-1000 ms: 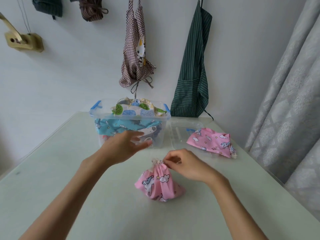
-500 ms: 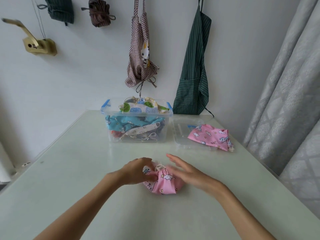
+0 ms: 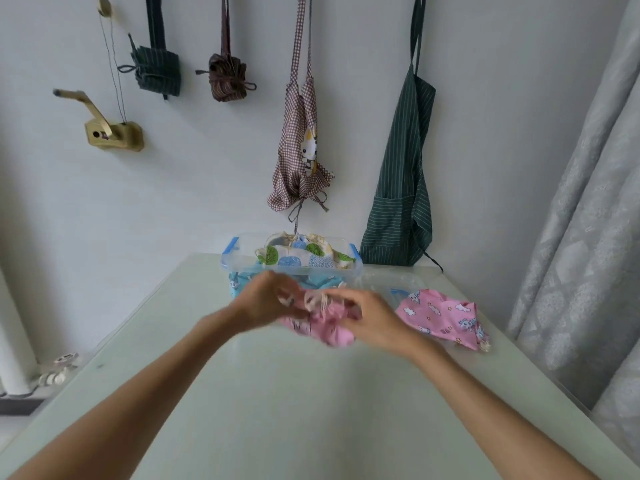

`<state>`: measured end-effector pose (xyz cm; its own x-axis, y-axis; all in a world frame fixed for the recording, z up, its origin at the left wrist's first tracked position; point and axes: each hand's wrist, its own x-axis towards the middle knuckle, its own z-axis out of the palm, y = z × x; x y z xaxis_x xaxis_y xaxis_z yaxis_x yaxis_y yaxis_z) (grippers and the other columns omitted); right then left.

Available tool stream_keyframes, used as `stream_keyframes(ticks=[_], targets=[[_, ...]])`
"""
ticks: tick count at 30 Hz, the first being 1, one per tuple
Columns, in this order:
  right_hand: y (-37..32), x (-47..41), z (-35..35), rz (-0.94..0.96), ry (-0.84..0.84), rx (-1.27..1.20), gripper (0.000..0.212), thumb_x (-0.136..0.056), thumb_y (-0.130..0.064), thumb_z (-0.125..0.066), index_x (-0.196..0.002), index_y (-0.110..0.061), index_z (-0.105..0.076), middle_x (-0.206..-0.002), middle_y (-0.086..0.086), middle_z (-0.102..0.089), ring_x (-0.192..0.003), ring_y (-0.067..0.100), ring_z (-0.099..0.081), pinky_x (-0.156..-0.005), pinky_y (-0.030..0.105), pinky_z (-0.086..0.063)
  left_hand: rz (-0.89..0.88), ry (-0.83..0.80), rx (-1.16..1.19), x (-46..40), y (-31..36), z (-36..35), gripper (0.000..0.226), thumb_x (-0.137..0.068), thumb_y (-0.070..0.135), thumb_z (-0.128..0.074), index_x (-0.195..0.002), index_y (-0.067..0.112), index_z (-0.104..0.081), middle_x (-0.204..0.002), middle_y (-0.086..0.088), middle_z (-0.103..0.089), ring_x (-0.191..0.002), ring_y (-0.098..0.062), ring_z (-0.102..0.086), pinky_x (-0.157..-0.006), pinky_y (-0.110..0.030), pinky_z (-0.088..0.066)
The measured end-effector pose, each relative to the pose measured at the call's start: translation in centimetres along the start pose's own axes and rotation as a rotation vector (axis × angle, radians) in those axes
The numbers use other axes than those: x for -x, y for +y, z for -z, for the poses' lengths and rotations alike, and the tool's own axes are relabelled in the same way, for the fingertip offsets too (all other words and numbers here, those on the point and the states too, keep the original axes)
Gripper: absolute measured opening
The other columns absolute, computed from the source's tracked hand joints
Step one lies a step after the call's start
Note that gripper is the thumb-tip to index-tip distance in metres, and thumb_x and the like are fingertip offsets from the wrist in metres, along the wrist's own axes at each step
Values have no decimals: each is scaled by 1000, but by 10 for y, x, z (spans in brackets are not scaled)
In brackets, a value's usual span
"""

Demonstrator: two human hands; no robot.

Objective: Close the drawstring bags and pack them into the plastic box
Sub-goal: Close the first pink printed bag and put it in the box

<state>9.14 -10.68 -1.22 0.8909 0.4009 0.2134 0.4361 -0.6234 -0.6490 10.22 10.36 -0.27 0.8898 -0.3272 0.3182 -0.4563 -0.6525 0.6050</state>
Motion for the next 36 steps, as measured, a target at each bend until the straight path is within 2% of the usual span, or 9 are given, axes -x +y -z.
stream_keyframes(ticks=[4, 7, 11, 15, 18, 22, 27, 30, 36], targets=[[-41, -75, 28, 127, 239, 134, 53, -86, 1, -54, -129, -30, -54, -125, -1, -61, -70, 1, -52, -60, 17, -39, 2, 288, 9, -45, 5, 61, 32, -69, 11, -81, -99, 16, -71, -91, -1, -69, -86, -20, -66, -83, -40, -55], [-52, -119, 14, 214, 437, 251, 43, -88, -5, -56, -126, -25, -57, -117, -2, -65, -94, 14, -58, -68, 19, -44, 154, 439, -171, -76, -11, 83, 22, -77, 19, -75, -99, 20, -73, -101, -3, -72, -93, -19, -67, -77, -33, -52], [-29, -159, -30, -52, -168, 371, 41, -95, -35, -49, -132, -18, -50, -131, 11, -55, -114, 28, -54, -100, 41, -44, 431, 211, -413, -91, -49, 79, 48, -79, 11, -67, -124, 27, -59, -129, -2, -60, -114, -23, -56, -78, -29, -43], [-34, -163, -28, -196, -470, 280, 61, -93, -48, -42, -144, -16, -33, -154, 10, -25, -141, 31, -23, -116, 44, -14, 233, -83, -321, -94, -63, 65, 42, -92, 11, -53, -132, 25, -53, -139, -5, -52, -123, -25, -51, -101, -37, -43], [-31, -164, -19, -146, -351, 248, 45, -96, -32, -44, -139, -19, -42, -150, 7, -35, -137, 26, -32, -113, 42, -22, 294, -213, -297, -96, -64, 51, 34, -96, 35, -48, -127, 26, -59, -130, -3, -60, -114, -24, -56, -100, -38, -44], [-10, -158, -12, 60, 113, 536, 33, -92, -32, -55, -125, -30, -57, -140, -2, -48, -128, 20, -41, -105, 42, -33, 392, -84, -436, -107, -69, 46, 31, -80, 54, -62, -104, 36, -70, -114, 3, -67, -105, -22, -61, -89, -33, -50], [9, -136, 1, -224, -312, 519, 55, -100, -50, -9, -147, -27, -27, -155, 3, -26, -141, 27, -27, -111, 46, -23, 462, -82, -454, -122, -75, 36, 32, -76, 44, -71, -105, 32, -72, -114, 3, -66, -103, -21, -60, -81, -29, -49], [11, -145, 2, -322, -334, 488, 61, -99, -51, -8, -147, -17, -27, -153, 12, -28, -138, 30, -31, -109, 42, -25, 572, -117, -449, -132, -83, 30, 42, -75, 41, -73, -105, 13, -62, -106, -2, -62, -101, -23, -60, -80, -32, -49], [17, -163, -2, -415, -447, 336, 56, -100, -42, -17, -144, -9, -30, -153, 14, -26, -138, 27, -30, -114, 42, -21, 672, -113, -393, -140, -94, 17, 40, -80, 31, -69, -111, 9, -54, -101, -4, -58, -92, -22, -56, -79, -29, -46]])
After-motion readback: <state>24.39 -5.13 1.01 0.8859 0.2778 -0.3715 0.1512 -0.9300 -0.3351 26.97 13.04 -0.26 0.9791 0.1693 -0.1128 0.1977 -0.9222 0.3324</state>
